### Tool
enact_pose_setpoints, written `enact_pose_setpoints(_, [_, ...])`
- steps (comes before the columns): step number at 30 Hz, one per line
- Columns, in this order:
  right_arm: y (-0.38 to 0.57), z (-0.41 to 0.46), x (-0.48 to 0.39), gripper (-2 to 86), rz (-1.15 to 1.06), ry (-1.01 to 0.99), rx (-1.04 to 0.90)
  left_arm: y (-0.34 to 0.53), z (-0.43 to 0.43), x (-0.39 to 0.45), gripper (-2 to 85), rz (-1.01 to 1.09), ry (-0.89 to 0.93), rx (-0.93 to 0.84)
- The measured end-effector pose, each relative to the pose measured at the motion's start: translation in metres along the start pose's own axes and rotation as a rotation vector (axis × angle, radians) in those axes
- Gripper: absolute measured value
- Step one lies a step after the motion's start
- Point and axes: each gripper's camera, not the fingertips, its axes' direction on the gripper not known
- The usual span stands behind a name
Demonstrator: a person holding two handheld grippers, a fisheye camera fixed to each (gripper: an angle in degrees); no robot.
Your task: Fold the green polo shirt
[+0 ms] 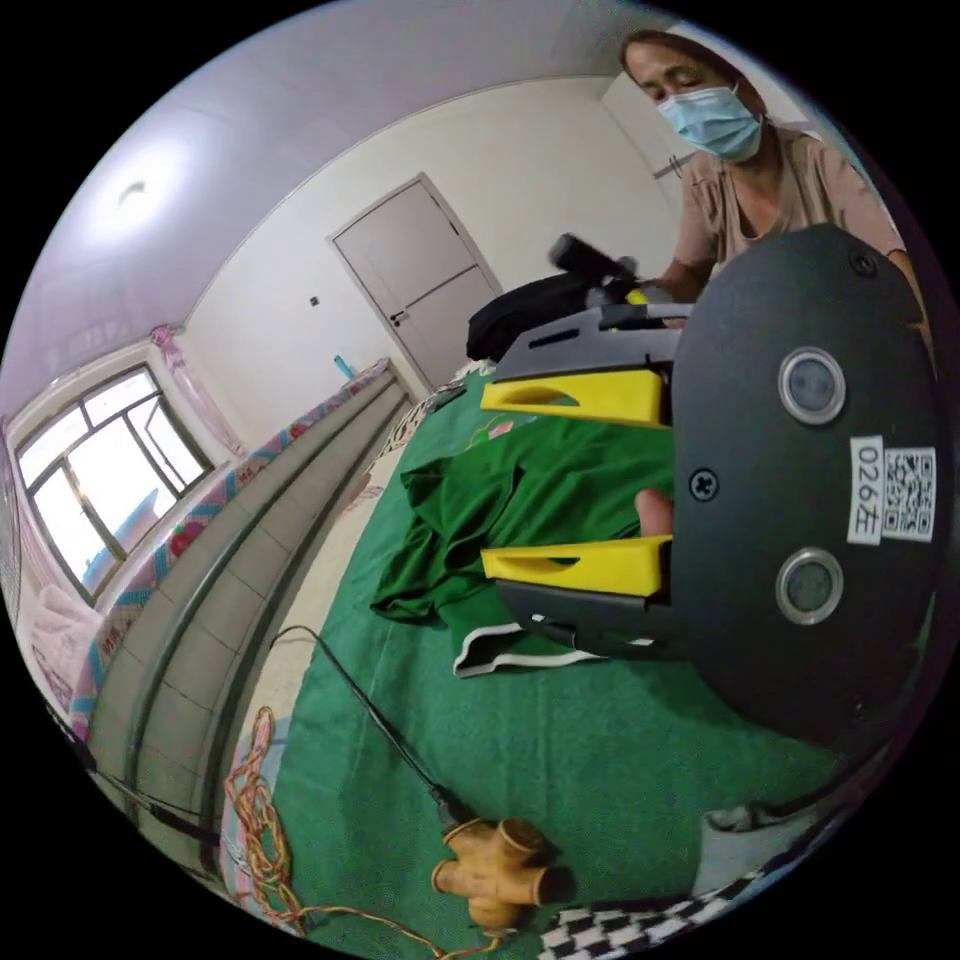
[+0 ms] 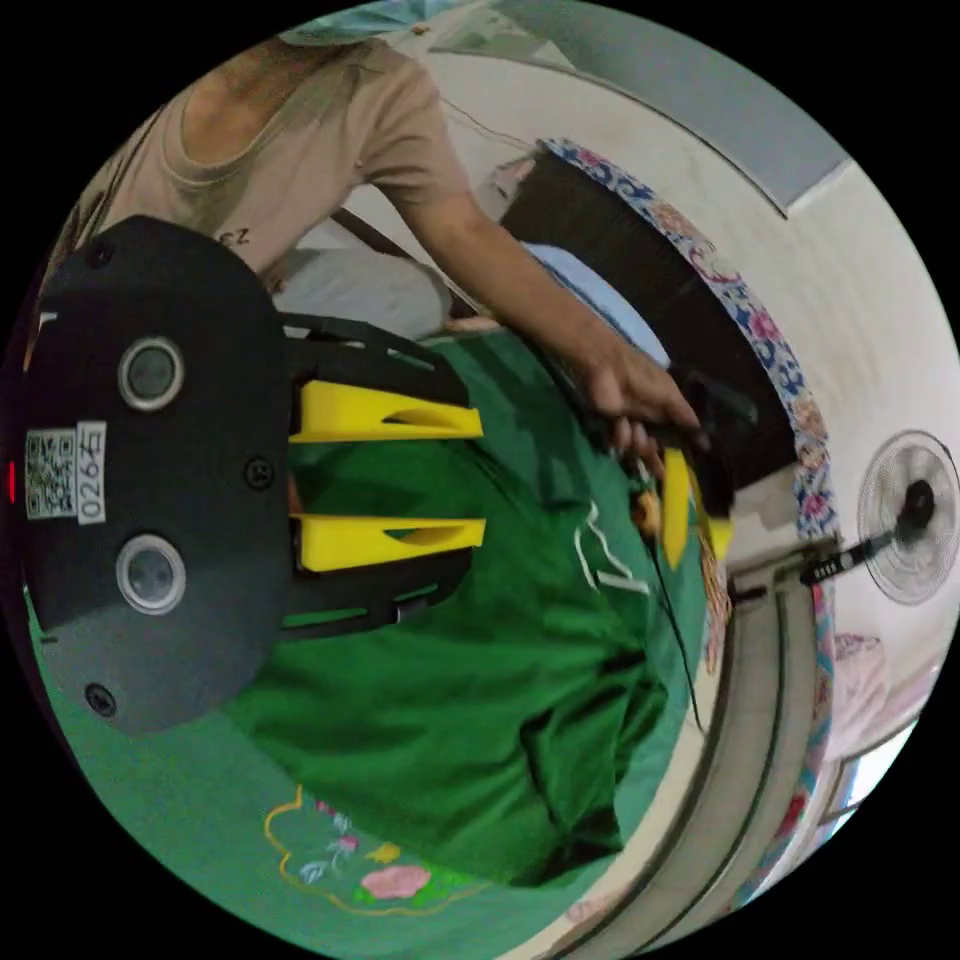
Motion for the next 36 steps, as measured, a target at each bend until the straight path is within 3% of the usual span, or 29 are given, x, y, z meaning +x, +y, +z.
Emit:
enact_pose_setpoints(4, [-0.037, -0.004, 0.091, 10.5, 0.210, 0.270, 0.058, 0.051, -0.007, 0.057, 7.6, 0.106, 0.035, -0.052])
enact_pose_setpoints(8, [-0.073, 0.030, 0.181, 11.1, 0.428, 0.228, 0.033, 0.082, 0.015, 0.076, 3.6, 0.207, 0.116, -0.169])
enact_pose_setpoints(12, [-0.093, 0.066, 0.234, 5.8, 0.572, 0.178, -0.007, 0.082, 0.050, 0.080, -0.2, 0.315, 0.083, -0.511])
enact_pose_setpoints(13, [-0.102, 0.067, 0.241, 0.7, 0.553, 0.180, -0.004, 0.086, 0.056, 0.077, -0.5, 0.318, 0.036, -0.563])
enact_pose_setpoints(18, [-0.142, 0.073, 0.258, -1.4, 0.448, 0.047, -0.034, 0.102, 0.074, 0.057, -0.9, 0.277, -0.122, -0.791])
enact_pose_setpoints(24, [-0.214, 0.087, 0.286, -1.3, 0.380, 0.002, -0.123, 0.106, 0.057, 0.046, -1.0, 0.269, -0.063, -0.787])
enact_pose_setpoints(27, [-0.240, 0.111, 0.302, 0.1, 0.335, -0.034, -0.325, 0.107, 0.048, 0.039, -1.0, 0.258, -0.038, -0.791])
enact_pose_setpoints(31, [-0.239, 0.107, 0.290, 7.2, 0.236, 0.032, -0.254, 0.109, 0.036, 0.032, -1.0, 0.241, -0.010, -0.785])
enact_pose_setpoints(36, [-0.225, 0.128, 0.258, 12.5, 0.026, 0.195, -0.305, 0.112, 0.022, 0.032, -1.0, 0.240, -0.037, -0.783])
